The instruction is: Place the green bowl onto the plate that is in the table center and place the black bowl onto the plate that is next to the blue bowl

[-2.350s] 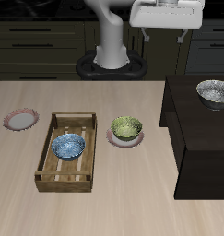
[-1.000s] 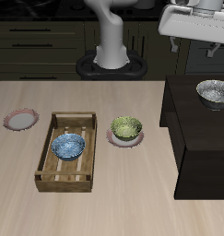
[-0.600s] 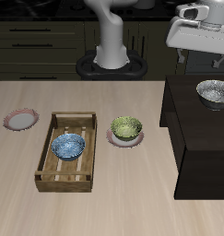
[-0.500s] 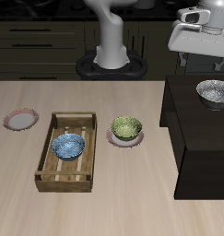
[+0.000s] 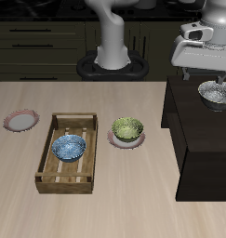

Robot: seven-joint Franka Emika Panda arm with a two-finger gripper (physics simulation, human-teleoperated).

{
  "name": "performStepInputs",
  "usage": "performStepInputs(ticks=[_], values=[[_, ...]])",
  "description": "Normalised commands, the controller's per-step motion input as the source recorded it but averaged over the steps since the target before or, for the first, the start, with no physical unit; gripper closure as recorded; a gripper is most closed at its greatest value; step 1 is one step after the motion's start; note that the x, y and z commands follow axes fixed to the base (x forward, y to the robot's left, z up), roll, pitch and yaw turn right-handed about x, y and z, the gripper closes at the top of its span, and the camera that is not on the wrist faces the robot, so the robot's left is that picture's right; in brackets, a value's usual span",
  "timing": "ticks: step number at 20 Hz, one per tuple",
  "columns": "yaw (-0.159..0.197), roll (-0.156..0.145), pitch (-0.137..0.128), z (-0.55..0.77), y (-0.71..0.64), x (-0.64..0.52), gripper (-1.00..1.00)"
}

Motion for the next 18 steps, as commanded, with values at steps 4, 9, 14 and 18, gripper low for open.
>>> performStepInputs(ticks=[4, 9, 14, 18], values=[[-0.003, 0.042, 0.025, -0.31, 0.07, -0.03, -1.0], [-0.003, 0.002, 0.045, -0.36, -0.06, -0.01, -1.0], [-0.011, 0.018, 0.024, -0.31, -0.13, -0.06, -1.0], [-0.014, 0.022, 0.023, -0.22, -0.09, -0.12, 1.0]])
